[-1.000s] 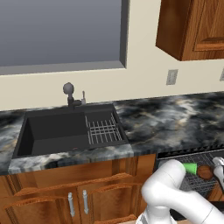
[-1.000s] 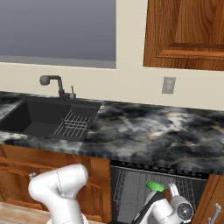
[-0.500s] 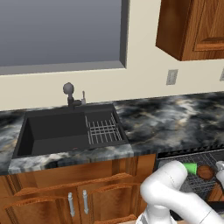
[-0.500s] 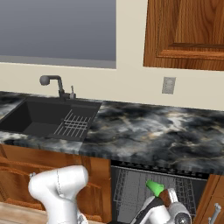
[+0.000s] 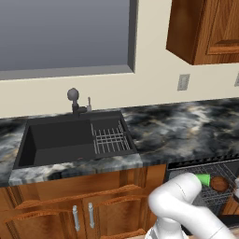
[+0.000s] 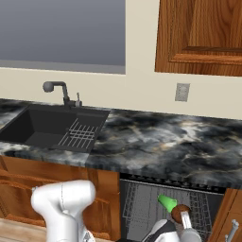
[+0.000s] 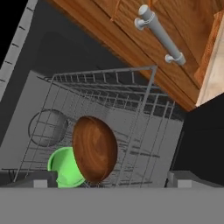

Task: Pick up the cup and bowl from the counter, place them in the dishwasher, and close the dishwasher door.

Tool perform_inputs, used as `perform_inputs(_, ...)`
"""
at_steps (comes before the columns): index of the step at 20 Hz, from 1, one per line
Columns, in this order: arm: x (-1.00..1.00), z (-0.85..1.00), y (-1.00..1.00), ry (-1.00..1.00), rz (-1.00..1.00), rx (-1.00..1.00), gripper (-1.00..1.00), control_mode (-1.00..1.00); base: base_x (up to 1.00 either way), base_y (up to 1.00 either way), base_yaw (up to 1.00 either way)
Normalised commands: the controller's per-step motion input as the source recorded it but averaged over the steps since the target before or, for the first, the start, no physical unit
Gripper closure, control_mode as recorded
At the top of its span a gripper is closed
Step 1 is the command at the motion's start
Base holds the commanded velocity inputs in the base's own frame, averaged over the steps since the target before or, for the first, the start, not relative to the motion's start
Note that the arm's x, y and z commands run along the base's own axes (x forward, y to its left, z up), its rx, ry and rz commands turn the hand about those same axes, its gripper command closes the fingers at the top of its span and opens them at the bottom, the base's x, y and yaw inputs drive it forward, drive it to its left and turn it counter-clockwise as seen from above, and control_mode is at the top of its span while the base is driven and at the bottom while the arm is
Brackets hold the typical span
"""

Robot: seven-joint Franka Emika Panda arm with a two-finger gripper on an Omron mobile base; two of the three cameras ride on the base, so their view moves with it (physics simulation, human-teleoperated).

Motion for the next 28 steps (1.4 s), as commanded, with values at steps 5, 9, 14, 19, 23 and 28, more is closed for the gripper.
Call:
perform_inputs(5,-0.41,0.00,0.01,-0.06,-0.01,0.00,-1.00,-1.00,0.00,0.00,0.00)
perform_inputs(9,-0.38,-0.04,0.08,-0.05,0.00,0.00,-1.00,-1.00,0.00,0.00,0.00)
perform_inputs(14,-0.46,-0.08,0.06,-0.07,0.00,0.00,-1.00,-1.00,0.00,0.00,0.00)
perform_inputs(19,-0.52,-0.06,0.03,-0.09,0.00,0.00,-1.00,-1.00,0.00,0.00,0.00)
perform_inputs(23,-0.50,-0.07,0.00,-0.10,0.00,0.00,-1.00,-1.00,0.00,0.00,0.00)
perform_inputs(28,-0.33,-0.19,0.01,-0.06,0.00,0.00,-1.00,-1.00,0.00,0.00,0.00)
